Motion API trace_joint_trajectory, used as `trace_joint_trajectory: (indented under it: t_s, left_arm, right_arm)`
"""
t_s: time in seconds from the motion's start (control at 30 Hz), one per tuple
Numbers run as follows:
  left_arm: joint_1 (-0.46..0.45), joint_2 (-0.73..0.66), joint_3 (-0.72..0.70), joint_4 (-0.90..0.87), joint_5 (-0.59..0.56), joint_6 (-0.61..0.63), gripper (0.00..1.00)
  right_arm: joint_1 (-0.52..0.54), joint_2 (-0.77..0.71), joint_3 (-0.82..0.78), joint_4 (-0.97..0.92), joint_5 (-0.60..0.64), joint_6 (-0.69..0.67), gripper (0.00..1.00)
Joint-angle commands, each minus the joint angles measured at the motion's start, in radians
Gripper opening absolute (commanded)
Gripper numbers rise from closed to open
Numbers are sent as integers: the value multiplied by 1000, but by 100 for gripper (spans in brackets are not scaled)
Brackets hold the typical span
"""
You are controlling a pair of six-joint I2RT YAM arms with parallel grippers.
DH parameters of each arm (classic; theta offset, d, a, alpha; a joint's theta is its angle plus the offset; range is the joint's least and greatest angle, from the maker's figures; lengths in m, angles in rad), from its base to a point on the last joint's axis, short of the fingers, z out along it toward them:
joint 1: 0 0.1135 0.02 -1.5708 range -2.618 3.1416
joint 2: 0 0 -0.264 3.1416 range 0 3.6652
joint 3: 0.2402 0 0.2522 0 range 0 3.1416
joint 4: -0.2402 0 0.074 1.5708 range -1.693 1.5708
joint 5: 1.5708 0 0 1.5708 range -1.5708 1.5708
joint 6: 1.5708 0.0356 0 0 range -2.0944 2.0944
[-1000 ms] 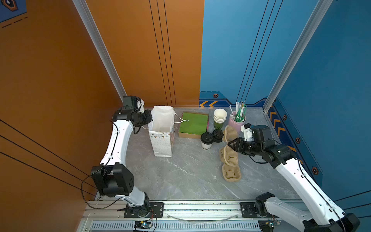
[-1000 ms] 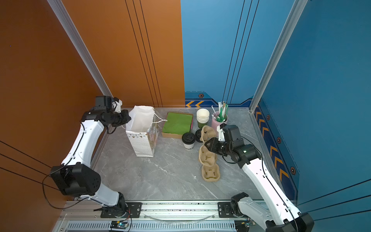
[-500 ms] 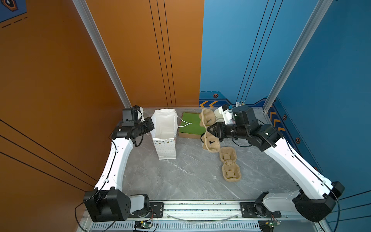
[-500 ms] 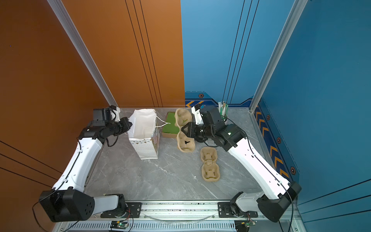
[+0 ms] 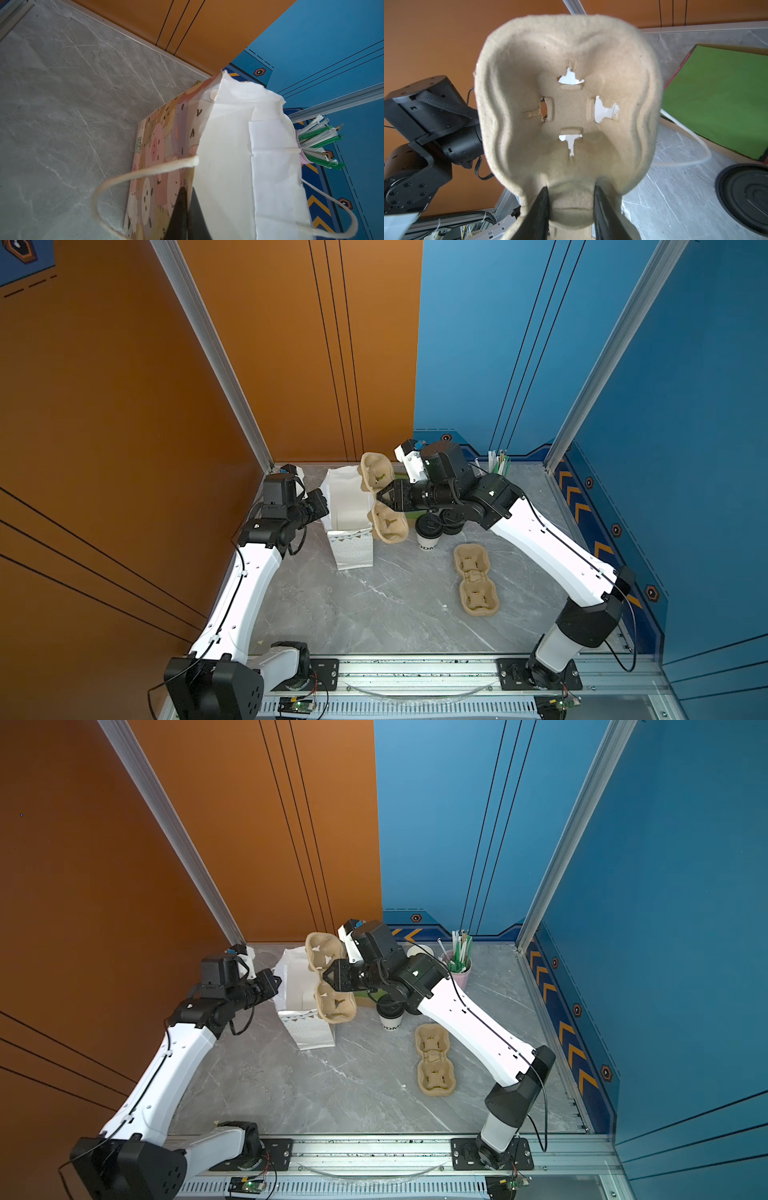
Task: Pack a coffee takeout order
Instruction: Place the cup tray in the takeout bag.
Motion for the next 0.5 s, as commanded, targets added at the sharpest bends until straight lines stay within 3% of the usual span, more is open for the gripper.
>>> trace_joint_trajectory:
  t_s: [0.0,0.47]
  left_arm:
    - [-22,-29,-21,42,-34,-18,0]
    - [-59,-55,-38,48,-49,-26,0]
  right_arm:
    - [20,44,73,35,30,37,34]
    - [36,290,277,64,156,67,33]
